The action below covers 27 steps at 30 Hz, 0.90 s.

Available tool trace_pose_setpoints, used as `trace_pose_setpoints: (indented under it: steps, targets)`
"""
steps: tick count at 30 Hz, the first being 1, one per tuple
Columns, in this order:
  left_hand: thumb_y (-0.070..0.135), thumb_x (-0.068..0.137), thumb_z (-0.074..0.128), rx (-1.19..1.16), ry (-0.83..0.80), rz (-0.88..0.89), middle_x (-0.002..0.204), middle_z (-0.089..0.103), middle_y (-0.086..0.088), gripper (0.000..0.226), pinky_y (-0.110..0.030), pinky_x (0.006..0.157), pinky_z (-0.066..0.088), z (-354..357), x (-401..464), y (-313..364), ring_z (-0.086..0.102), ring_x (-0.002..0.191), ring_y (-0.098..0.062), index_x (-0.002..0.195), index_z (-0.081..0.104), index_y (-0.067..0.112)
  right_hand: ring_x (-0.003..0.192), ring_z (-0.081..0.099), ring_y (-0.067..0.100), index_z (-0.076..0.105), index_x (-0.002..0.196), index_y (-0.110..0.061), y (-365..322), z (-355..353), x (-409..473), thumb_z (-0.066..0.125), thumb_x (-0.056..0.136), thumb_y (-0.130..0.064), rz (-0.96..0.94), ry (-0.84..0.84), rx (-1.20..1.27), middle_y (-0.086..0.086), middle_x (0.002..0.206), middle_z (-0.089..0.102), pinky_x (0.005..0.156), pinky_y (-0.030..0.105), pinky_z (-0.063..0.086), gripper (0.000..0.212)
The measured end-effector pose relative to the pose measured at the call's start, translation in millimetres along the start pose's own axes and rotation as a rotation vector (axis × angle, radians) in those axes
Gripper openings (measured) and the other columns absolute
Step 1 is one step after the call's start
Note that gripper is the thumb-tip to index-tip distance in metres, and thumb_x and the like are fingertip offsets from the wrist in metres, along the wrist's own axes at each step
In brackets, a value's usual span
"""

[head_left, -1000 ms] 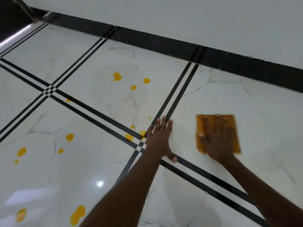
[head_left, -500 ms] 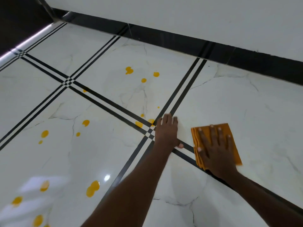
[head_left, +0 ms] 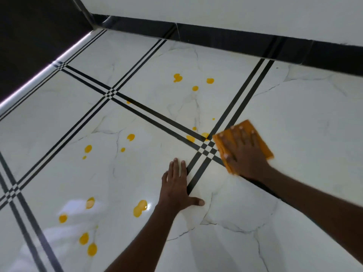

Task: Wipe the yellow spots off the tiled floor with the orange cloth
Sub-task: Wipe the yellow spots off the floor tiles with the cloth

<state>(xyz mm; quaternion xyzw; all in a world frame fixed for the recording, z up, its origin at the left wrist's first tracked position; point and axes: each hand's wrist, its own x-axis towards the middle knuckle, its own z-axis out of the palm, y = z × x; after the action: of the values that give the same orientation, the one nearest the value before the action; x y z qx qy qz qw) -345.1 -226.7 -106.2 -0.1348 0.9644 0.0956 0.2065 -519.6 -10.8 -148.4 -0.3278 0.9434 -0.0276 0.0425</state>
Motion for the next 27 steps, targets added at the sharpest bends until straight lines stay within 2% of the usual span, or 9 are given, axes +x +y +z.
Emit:
trace_pose_setpoints:
  steps: [2,4,7,10,13,16,19,22,27]
  targets:
    - [0.082,0.059,0.068,0.005,0.003,-0.007,0.162,-0.026,-0.013,0.147,-0.045,0.125,0.001,2,3,1,-0.022,0.151,-0.029,0.156,-0.017,0.012,0.157,0.018,0.043,0.017,0.165,-0.028,2,4,-39,0.022,0.103,-0.053,-0.118,-0.048,-0.020,0.017,0.171,0.019,0.123,0.065,0.019,0.067]
    - [0.079,0.060,0.071,0.003,0.022,-0.011,0.163,-0.025,-0.012,0.146,-0.045,0.124,0.002,4,4,2,-0.021,0.151,-0.029,0.157,-0.016,0.012,0.158,0.018,0.040,0.015,0.165,-0.030,19,3,-79,0.025,0.103,-0.053,-0.126,-0.061,0.001,0.012,0.172,0.016,0.123,0.064,0.020,0.067]
    - [0.076,0.062,0.072,0.005,0.026,-0.018,0.163,-0.025,-0.012,0.144,-0.046,0.125,0.003,4,2,2,-0.021,0.151,-0.029,0.157,-0.017,0.013,0.154,0.026,0.046,0.019,0.164,-0.025,58,-5,-91,0.020,0.105,-0.052,0.028,-0.053,0.000,0.018,0.170,0.022,0.120,0.066,0.024,0.066]
    - [0.074,0.064,0.074,0.027,0.009,-0.021,0.163,-0.025,-0.014,0.143,-0.047,0.125,0.003,2,4,6,-0.020,0.151,-0.031,0.156,-0.017,0.011,0.149,0.030,0.052,0.019,0.165,-0.021,73,-8,-39,0.018,0.105,-0.053,0.248,-0.016,-0.023,0.025,0.167,0.026,0.117,0.069,0.025,0.067]
    - [0.074,0.064,0.074,0.027,-0.010,-0.028,0.163,-0.026,-0.013,0.143,-0.047,0.125,0.002,2,4,5,-0.021,0.151,-0.031,0.156,-0.017,0.011,0.146,0.033,0.055,0.029,0.162,-0.021,25,-7,23,0.026,0.100,-0.053,0.261,0.012,0.034,0.028,0.163,0.032,0.116,0.073,0.025,0.070]
    - [0.072,0.063,0.075,0.013,-0.047,-0.013,0.163,-0.023,-0.012,0.143,-0.044,0.125,0.006,-7,1,3,-0.017,0.152,-0.029,0.157,-0.014,0.012,0.150,0.031,0.052,0.027,0.163,-0.021,-39,-2,30,0.025,0.100,-0.054,0.057,0.057,0.018,0.025,0.165,0.031,0.117,0.071,0.025,0.071]
    - [0.055,0.075,0.078,0.016,-0.159,-0.005,0.167,-0.003,-0.012,0.120,-0.044,0.121,0.024,-35,1,-4,0.006,0.154,-0.029,0.159,0.005,0.012,0.158,0.014,0.043,0.011,0.165,-0.029,-60,2,-26,0.021,0.102,-0.060,-0.181,-0.031,0.015,0.014,0.172,0.014,0.123,0.067,0.017,0.071]
    - [0.052,0.085,0.070,-0.009,-0.285,0.007,0.154,0.042,-0.010,0.079,-0.042,0.112,0.038,-67,-6,-14,0.041,0.139,-0.028,0.148,0.042,0.013,0.160,0.011,0.038,0.014,0.165,-0.030,-34,3,-96,0.023,0.103,-0.064,-0.256,-0.072,0.038,0.008,0.174,0.011,0.125,0.063,0.016,0.072]
    - [0.049,0.090,0.065,-0.017,-0.296,0.014,0.155,0.041,-0.004,0.075,-0.038,0.118,0.029,-87,-36,-39,0.034,0.145,-0.023,0.152,0.037,0.017,0.151,0.030,0.047,0.030,0.162,-0.023,16,-4,-85,0.016,0.101,-0.064,0.080,-0.059,0.046,0.018,0.169,0.027,0.120,0.066,0.024,0.074]
